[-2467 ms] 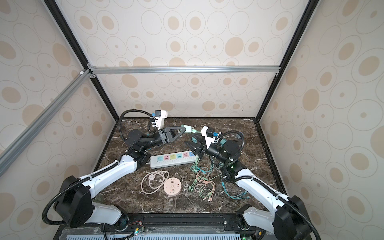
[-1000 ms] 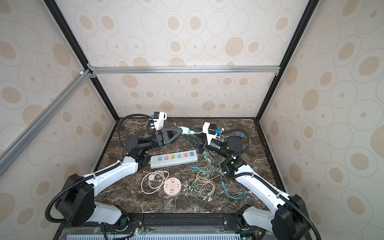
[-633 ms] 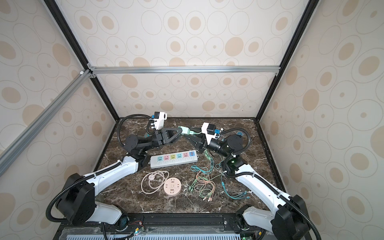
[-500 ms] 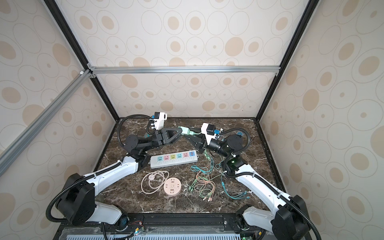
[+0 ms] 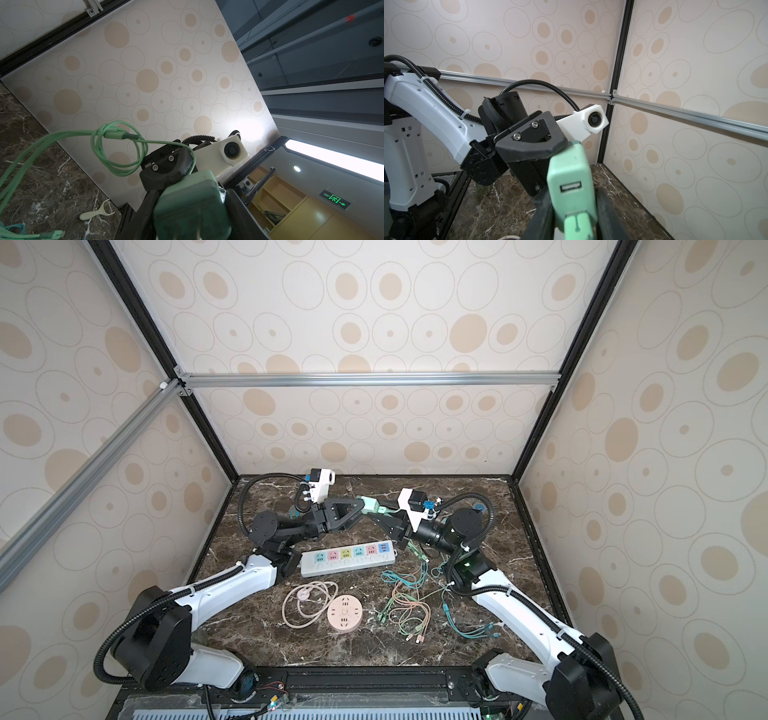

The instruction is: Insert the plug

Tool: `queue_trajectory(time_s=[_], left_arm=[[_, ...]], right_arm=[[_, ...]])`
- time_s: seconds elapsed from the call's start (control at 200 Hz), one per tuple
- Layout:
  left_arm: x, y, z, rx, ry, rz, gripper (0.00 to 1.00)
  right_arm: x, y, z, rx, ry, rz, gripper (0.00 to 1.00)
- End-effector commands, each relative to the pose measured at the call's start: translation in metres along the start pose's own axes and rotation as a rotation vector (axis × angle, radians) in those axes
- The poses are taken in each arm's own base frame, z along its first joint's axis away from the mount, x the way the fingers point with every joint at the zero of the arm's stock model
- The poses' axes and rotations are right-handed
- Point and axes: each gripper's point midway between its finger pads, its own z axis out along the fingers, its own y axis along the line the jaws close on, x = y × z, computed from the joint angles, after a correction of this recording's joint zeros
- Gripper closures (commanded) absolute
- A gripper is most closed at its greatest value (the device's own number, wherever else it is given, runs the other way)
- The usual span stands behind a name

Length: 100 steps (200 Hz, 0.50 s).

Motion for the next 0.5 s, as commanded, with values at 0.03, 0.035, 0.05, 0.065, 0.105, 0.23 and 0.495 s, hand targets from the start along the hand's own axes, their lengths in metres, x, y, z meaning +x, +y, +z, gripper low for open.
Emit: queue_trajectory(time_s=[0.03, 0.035, 0.05, 0.065, 0.105, 0.23, 0.495], left_arm=[[-0.008, 0.01, -0.014, -0.027, -0.024, 0.012, 0.42], [-0.009, 0.01, -0.014, -0.028, -0.025, 0.012, 0.41], [-0.009, 0.011, -0.015, -0.031, -0.028, 0.013, 0.4], [-0.01, 0.012, -0.016, -0.033, -0.031, 0.013, 0.39], [-0.012, 0.013, -0.019, -0.04, -0.038, 0.011, 0.37], [-0.013, 0.017, -0.026, -0.051, -0.048, 0.01, 0.33], [-0.019, 0.035, -0.069, -0.176, -0.13, 0.055, 0.29]], right_arm=[[-0.028, 0.002, -0.006, 0.023, -0.033, -0.062, 0.83], [-0.029, 0.002, -0.006, 0.024, -0.033, -0.062, 0.83], [-0.028, 0.002, -0.006, 0.026, -0.029, -0.061, 0.83], [-0.027, 0.001, -0.006, 0.029, -0.024, -0.06, 0.83], [-0.025, 0.001, -0.005, 0.029, -0.015, -0.056, 0.83], [-0.022, 0.0, -0.005, 0.033, 0.001, -0.047, 0.84], [-0.007, -0.016, 0.001, 0.091, 0.076, -0.025, 0.92]])
